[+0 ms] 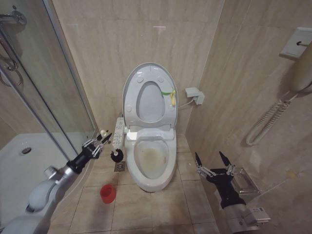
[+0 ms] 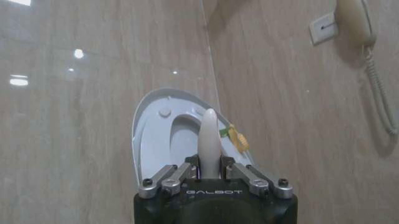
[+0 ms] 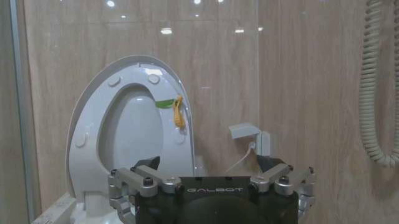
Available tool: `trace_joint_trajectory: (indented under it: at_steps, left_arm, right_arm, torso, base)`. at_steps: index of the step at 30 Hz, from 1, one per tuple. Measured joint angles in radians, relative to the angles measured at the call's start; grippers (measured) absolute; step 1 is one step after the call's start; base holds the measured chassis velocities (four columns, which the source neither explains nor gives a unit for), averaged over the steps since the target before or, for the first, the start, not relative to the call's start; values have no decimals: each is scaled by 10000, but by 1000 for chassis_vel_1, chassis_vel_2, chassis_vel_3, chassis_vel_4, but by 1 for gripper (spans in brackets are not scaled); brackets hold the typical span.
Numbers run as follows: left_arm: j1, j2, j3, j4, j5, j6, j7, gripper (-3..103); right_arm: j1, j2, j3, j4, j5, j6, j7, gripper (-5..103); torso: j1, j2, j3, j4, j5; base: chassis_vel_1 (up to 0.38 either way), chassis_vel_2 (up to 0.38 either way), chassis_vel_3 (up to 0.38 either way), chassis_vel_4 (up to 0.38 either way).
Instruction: Open the toilet lid, clean the toilet bowl with a toilet brush, close the toilet lid, and flush.
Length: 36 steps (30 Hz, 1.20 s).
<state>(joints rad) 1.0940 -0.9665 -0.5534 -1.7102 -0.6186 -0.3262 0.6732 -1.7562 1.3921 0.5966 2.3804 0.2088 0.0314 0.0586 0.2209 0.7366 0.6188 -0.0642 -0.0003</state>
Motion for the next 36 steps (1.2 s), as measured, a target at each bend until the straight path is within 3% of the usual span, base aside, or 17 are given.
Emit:
trace_joint_trajectory:
  at_steps: [7,16,23,28,36]
  left_arm:
    - [-1523,97,1307,834,-306,-43,208,21]
    - [-2870,-561,2717,1892,-633,-123,259,21]
    - [-4184,-1499,3777,3626,-815,-365,221,21]
    - [-5498,-2588,4862,5903,-822,-692,129,21]
    - [-6208,-3373,5262,8172,-491,-978,207,21]
  right_arm:
    - [0,1,-1,0,0,0,-1,100]
    - [1,0,0,0,0,0,0,100]
    - [0,0,0,0,0,0,0,100]
    - [1,-1,-1,0,1,0,-1,100]
    - [0,1,0,0,0,0,0,100]
  torso:
    - [-2,0,-1,2,6]
    - [-2,1,-1,6,6]
    - [-2,1,0,2,5]
    - [-1,1,0,0,3]
    - [-1,1,-1,6,6]
  base:
    - [0,0,0,0]
    - [0,0,0,0]
    - [0,0,0,0]
    - [0,0,0,0]
    - [0,0,0,0]
